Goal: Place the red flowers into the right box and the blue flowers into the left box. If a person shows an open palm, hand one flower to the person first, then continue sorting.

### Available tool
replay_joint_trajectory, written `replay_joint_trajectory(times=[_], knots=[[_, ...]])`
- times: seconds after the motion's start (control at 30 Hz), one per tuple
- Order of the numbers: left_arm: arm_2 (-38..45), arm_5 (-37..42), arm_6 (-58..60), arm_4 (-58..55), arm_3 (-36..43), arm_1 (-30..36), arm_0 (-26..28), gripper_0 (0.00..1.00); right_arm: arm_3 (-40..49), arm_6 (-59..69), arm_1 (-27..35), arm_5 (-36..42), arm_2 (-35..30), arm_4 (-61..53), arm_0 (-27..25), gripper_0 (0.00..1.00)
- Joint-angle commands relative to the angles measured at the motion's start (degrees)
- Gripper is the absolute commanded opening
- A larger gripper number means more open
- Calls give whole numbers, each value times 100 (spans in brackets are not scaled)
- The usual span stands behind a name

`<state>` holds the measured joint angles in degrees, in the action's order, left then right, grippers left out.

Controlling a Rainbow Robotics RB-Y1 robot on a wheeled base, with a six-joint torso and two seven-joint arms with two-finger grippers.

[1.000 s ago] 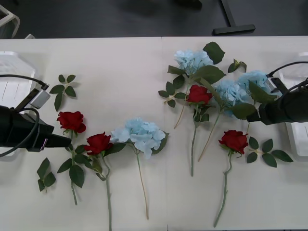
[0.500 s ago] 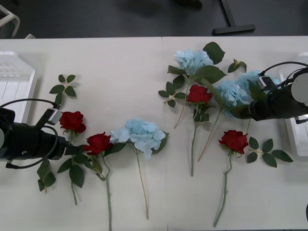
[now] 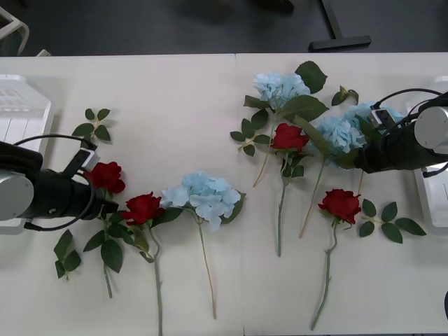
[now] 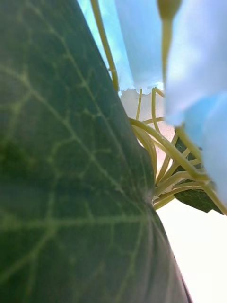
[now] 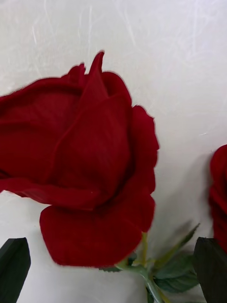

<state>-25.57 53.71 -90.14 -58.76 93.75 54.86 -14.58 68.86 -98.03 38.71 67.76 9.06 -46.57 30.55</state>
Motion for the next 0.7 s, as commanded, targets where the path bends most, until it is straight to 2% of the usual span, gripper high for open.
replay_joint_trajectory(times=[0.03, 0.43, 0.63, 0.7], knots=[[-352, -255, -109, 119, -305, -134, -396, 100, 40, 320, -56, -35, 25, 51, 215, 0], [-545, -282, -197, 444, -402, -186, -546, 100, 40, 355, -47, 35, 17, -98, 258, 0], [-624, -282, -197, 963, -402, -301, -563, 76, 48, 293, -30, 492, -414, -634, 382, 0], [-624, -282, -188, 1024, -402, -318, -572, 56, 57, 197, 5, 765, -730, -942, 487, 0]])
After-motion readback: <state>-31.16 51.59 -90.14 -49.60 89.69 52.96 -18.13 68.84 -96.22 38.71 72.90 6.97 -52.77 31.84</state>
